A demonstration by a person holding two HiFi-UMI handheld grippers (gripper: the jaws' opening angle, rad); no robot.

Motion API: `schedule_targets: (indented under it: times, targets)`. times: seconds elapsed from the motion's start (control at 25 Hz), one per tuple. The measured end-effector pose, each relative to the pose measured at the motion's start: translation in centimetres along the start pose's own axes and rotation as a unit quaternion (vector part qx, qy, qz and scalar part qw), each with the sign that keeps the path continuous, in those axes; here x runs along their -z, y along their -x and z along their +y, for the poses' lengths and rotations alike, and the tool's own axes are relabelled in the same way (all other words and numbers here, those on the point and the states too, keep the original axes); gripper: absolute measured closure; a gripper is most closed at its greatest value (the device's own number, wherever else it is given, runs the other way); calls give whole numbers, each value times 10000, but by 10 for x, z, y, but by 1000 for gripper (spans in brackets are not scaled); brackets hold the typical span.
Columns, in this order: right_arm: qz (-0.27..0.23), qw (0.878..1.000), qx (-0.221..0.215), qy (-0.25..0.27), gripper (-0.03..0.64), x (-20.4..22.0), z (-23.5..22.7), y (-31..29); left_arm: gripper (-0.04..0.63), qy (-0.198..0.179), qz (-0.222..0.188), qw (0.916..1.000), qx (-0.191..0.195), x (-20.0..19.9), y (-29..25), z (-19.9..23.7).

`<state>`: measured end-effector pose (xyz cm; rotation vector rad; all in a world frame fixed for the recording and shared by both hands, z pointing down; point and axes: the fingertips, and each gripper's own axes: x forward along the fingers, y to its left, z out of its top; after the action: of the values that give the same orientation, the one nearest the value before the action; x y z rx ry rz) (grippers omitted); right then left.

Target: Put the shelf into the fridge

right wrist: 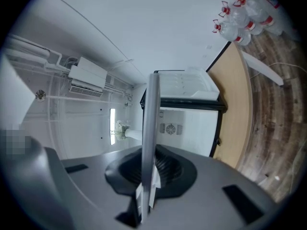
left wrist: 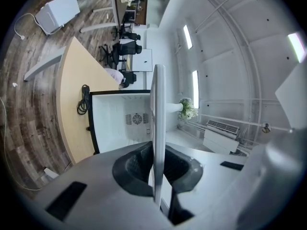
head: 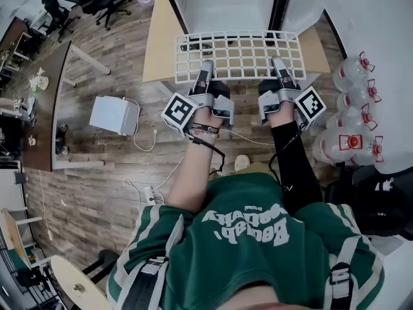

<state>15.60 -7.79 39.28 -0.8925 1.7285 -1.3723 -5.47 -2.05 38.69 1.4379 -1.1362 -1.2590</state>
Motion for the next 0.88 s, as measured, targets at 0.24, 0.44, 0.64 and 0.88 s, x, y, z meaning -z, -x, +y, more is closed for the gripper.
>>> schedule_targets:
  times: [0.24,0.44,0.64,0.88]
  targets:
    - [126,9999,-93,-17,583,-10,-3,-30,575,-65,-78,9999,-34,-5,-25,9]
    - [163,9998,-119,-82,583,-16,-9,-48,575,-90,-141,9999,-18,-8,-43,11]
    - [170,9998,-86,-79,583,-16,-15,-71,575,-323,-96,9994,-52,-19,-61,16]
    - [69,10000,-26,-64,584,-16,-22,-102,572,-337,25,9994,-113,-36,-91,28]
